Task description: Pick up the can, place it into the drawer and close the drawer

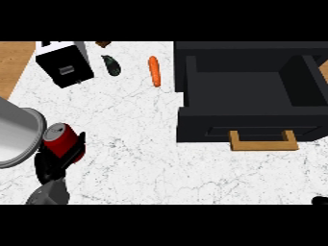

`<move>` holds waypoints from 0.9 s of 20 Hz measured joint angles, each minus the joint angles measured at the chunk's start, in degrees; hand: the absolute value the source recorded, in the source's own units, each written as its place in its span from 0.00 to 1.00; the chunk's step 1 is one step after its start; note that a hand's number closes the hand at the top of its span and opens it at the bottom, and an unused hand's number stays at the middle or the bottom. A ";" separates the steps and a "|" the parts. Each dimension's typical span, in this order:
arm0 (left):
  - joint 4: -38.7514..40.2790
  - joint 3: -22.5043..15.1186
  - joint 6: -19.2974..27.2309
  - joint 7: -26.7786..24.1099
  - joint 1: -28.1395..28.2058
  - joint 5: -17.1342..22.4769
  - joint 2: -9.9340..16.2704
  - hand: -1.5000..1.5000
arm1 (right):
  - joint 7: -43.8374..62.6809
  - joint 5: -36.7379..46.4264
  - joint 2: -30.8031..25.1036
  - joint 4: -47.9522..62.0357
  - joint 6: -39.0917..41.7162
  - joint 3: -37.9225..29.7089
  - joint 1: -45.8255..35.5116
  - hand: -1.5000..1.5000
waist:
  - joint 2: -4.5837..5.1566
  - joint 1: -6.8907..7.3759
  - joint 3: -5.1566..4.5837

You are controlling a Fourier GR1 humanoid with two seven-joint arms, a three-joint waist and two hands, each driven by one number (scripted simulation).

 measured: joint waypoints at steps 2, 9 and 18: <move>2.05 0.58 -1.32 -1.12 -1.43 0.42 0.69 1.00 | 0.50 0.69 0.43 -0.81 -0.24 0.67 -0.02 0.00 | 0.01 0.01 -0.01; 5.24 -2.09 -4.25 -2.33 -6.43 -1.53 0.18 1.00 | -0.45 0.95 0.70 -0.71 0.43 0.30 0.28 0.00 | 0.06 -0.23 -0.03; 7.55 -10.35 -12.81 3.30 -17.13 -6.84 -2.84 1.00 | -0.15 3.89 1.67 -1.22 -1.12 2.08 -0.97 0.00 | 0.15 -0.55 -0.05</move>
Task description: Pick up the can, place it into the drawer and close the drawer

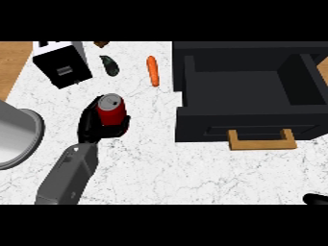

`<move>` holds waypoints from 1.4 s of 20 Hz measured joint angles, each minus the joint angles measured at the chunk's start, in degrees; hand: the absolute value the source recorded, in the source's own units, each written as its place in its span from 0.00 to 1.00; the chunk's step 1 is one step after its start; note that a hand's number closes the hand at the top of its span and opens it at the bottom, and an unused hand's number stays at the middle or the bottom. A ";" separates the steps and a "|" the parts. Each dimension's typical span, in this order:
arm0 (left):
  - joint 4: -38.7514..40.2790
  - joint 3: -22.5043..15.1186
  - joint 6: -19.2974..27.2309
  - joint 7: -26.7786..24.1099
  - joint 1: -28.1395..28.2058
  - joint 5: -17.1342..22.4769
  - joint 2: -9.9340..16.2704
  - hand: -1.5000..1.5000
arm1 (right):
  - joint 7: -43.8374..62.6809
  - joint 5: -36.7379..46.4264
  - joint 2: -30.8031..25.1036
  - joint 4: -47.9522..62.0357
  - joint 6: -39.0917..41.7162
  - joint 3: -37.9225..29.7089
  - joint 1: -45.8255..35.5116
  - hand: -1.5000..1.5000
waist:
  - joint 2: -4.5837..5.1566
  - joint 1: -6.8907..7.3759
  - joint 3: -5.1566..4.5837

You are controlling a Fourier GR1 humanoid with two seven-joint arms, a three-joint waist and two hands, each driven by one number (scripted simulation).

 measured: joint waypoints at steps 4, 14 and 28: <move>-2.64 -2.20 0.05 4.53 -3.12 -1.26 -1.35 1.00 | 0.25 -1.08 -0.84 0.02 0.23 -1.50 -0.19 0.00 | -0.16 0.38 0.03; -20.04 -8.31 6.06 22.41 -8.71 -3.81 -3.57 1.00 | 2.01 -1.29 -1.58 -1.71 0.00 -2.64 -0.06 0.00 | -0.40 0.88 0.07; -25.27 -11.77 15.24 41.51 -27.14 -4.54 -4.43 1.00 | 1.92 0.18 -0.87 -1.58 -0.58 -1.65 -0.78 0.00 | -0.17 0.19 0.07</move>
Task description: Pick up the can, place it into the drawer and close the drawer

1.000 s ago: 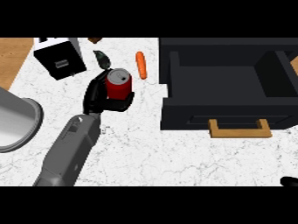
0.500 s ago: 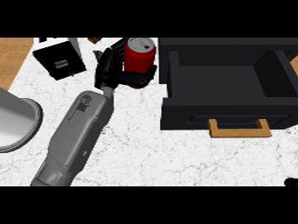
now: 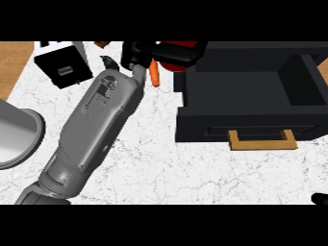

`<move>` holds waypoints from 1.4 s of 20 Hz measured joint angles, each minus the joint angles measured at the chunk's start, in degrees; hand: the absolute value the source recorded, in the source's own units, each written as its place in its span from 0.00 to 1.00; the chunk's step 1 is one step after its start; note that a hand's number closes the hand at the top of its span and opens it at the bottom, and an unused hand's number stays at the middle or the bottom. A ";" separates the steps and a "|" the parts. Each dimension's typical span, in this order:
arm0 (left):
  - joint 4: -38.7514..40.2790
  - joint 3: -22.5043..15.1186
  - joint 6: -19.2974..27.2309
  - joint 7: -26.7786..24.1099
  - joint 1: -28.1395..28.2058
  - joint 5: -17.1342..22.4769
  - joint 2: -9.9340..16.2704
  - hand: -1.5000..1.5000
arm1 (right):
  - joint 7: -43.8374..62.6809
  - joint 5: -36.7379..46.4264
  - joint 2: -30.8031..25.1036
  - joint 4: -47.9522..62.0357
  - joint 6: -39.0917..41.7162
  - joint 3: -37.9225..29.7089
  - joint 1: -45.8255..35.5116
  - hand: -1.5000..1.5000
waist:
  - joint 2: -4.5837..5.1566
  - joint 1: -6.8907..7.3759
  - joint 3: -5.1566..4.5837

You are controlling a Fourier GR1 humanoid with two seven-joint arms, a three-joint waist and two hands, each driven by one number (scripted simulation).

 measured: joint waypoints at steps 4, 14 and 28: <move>2.34 -1.66 2.80 3.13 -5.88 1.06 -0.14 1.00 | 1.23 -1.23 -1.07 0.27 -0.06 -1.18 -1.21 0.00 | 0.05 -0.26 0.01; 15.86 -4.86 6.89 4.53 -20.50 5.84 -0.22 1.00 | 1.18 -1.97 -2.23 1.35 0.28 -1.75 -2.97 0.00 | 0.41 -1.55 0.04; 31.24 -10.10 12.03 0.31 -30.37 12.93 -0.22 0.00 | 2.49 -1.25 -2.63 1.69 -0.06 0.30 -5.75 0.00 | 1.16 -4.10 0.14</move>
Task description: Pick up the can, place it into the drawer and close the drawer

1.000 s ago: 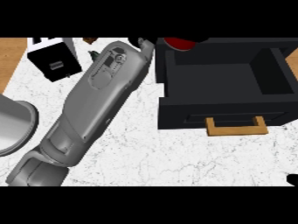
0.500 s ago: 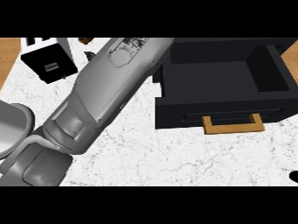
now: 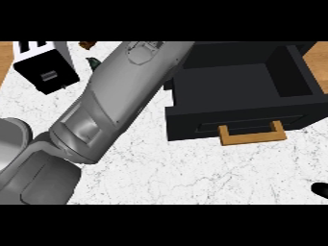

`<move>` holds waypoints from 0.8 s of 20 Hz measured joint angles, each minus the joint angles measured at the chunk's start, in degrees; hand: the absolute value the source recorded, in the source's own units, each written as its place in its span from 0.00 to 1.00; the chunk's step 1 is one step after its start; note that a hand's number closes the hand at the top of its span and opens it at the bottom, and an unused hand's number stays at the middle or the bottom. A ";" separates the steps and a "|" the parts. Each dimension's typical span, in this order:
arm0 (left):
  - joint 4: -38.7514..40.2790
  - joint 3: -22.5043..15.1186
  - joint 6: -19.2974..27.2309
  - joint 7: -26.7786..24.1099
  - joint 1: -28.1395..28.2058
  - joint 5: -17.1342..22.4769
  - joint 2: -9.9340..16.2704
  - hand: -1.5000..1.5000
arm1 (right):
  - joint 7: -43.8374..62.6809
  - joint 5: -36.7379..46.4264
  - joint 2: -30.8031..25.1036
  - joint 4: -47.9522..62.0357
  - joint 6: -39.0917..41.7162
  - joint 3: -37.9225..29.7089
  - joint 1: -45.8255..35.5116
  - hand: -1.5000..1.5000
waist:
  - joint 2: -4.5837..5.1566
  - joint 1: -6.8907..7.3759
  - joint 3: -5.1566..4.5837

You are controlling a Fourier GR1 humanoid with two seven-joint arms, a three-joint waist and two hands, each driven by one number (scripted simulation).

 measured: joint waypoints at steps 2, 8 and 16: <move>1.21 -0.76 1.61 -0.36 -0.59 0.82 0.00 0.00 | -0.24 0.62 0.18 -0.06 0.01 0.70 -0.10 0.00 | 0.07 -0.35 0.01; 4.05 -1.80 4.99 -2.24 -2.36 2.60 0.00 0.00 | -0.31 0.75 -1.27 0.06 0.78 0.64 -1.29 0.00 | 0.29 -1.11 0.04; 5.25 -1.74 6.61 -4.48 -3.19 6.02 0.00 0.00 | -3.45 7.54 -4.94 1.66 2.36 3.37 -4.72 0.00 | 0.60 -0.98 0.02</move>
